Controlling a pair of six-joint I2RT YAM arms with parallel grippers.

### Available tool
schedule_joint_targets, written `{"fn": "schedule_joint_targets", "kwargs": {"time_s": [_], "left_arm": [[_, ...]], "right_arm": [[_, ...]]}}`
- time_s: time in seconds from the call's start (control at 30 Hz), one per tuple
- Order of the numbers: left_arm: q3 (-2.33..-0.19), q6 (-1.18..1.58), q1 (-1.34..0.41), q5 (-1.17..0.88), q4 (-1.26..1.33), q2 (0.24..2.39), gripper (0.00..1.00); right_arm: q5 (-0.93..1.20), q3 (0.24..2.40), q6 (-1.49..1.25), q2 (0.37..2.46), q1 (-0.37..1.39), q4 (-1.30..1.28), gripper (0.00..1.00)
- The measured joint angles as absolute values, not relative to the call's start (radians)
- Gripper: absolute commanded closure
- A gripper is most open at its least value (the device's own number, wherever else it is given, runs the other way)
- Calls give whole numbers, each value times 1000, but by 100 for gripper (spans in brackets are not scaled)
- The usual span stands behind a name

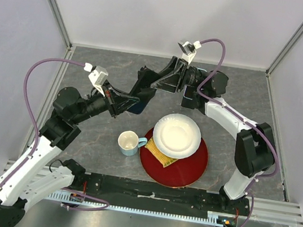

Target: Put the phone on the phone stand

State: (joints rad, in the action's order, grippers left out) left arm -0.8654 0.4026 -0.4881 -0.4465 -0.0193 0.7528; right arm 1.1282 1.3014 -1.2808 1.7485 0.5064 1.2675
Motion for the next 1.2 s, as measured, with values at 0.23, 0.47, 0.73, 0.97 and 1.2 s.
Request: {"fn": "schedule_joint_targets", "kwargs": {"time_s": [0.23,0.47,0.73,0.97,1.2], "left_arm": [[-851,434,-485,-447,63,768,98],[-842,458,-485,-448,88,800,98],[-836,474,-487,-472,136,801,98],[-826,482,-485,-475,141,801,98],[-817,492,-486,-492,162,804,98]], "right_arm": [[1130,1308,-1381,1780,506,1285,51],[1108,1307,-1344,1771,506,1293,53],[1073,1301,-1293,1734,506,1296,67],[1067,1300,-1291,1733,506,1298,57],[1068,1300,-1304,1733,506,1299,89]]}}
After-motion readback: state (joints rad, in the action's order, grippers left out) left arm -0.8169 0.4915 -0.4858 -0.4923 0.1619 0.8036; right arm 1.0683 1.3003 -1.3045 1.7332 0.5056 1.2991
